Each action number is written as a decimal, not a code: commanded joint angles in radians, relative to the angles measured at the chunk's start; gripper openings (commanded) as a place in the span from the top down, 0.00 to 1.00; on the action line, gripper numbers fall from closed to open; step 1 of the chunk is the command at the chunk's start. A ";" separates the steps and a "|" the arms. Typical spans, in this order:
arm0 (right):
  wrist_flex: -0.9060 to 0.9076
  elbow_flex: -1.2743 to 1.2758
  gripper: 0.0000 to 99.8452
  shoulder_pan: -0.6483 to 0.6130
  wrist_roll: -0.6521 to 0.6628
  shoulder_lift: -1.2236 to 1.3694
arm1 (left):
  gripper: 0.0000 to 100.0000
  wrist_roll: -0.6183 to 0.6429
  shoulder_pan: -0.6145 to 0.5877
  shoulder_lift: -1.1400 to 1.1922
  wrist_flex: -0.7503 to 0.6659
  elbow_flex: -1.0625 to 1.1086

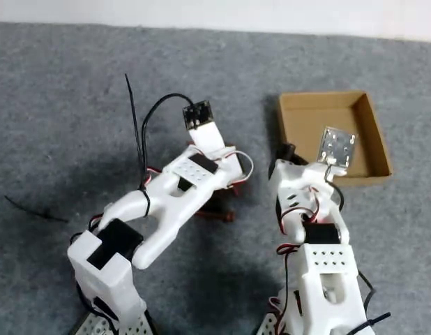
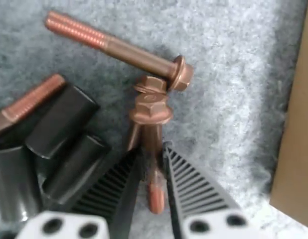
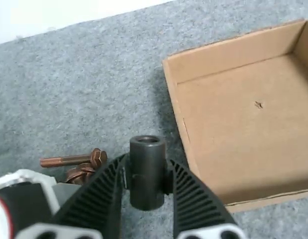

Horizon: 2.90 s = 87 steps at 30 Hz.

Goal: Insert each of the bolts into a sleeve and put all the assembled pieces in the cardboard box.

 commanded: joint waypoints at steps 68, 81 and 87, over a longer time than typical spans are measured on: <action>-0.028 0.513 1.00 -0.647 0.480 -0.869 | 0.99 -0.322 -0.033 -2.038 0.078 0.891; -0.031 0.506 1.00 -0.596 0.479 -0.869 | 0.99 -0.322 -0.025 -2.037 0.133 0.891; -0.031 0.506 1.00 -0.596 0.477 -0.869 | 0.99 -0.322 -0.012 -2.037 0.147 0.903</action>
